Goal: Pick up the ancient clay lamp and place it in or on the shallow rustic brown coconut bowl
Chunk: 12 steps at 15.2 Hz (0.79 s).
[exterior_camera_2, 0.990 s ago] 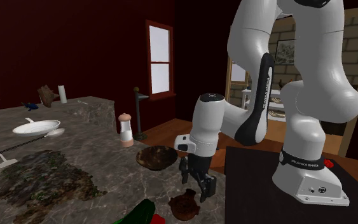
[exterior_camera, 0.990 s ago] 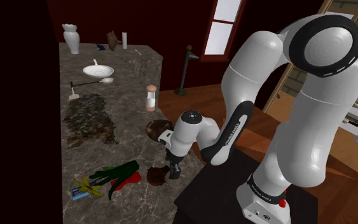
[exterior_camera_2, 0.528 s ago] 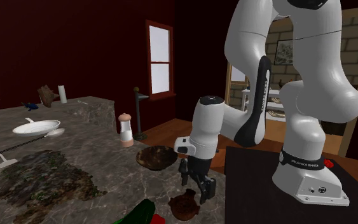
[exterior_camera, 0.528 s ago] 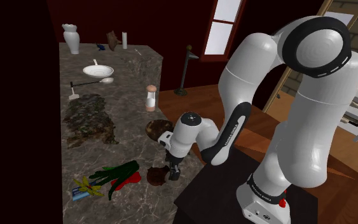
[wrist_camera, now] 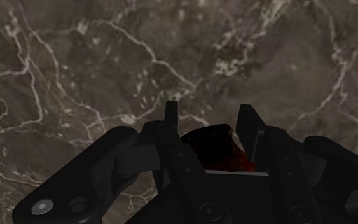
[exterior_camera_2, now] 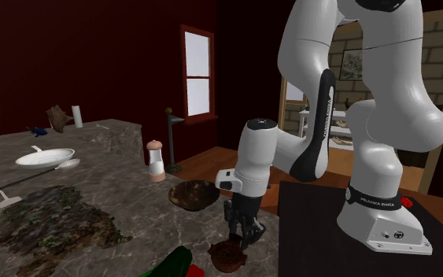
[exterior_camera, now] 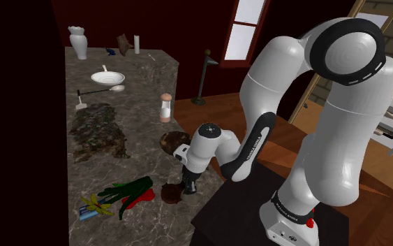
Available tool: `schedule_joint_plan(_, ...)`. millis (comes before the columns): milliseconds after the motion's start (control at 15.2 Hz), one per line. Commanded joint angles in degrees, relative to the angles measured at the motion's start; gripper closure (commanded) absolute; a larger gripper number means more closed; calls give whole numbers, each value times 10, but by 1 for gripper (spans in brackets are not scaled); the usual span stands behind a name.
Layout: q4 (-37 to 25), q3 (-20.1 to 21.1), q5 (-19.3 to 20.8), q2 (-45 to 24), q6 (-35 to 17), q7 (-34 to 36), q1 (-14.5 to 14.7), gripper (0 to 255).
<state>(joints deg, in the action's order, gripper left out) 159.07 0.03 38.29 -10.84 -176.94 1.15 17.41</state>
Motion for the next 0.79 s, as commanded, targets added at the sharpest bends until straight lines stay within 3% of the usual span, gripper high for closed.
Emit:
schedule_joint_plan(0,0,0,0,0,0,0,0,255)
schedule_joint_plan(132,0,0,0,0,0,0,0,255)
schedule_joint_plan(198,5,22,-22,12,8,-19,-17,255)
schedule_joint_plan(462,23,101,-130,62,41,-106,-74,255)
schedule_joint_plan(726,35,139,-245,112,75,-193,-84,255)
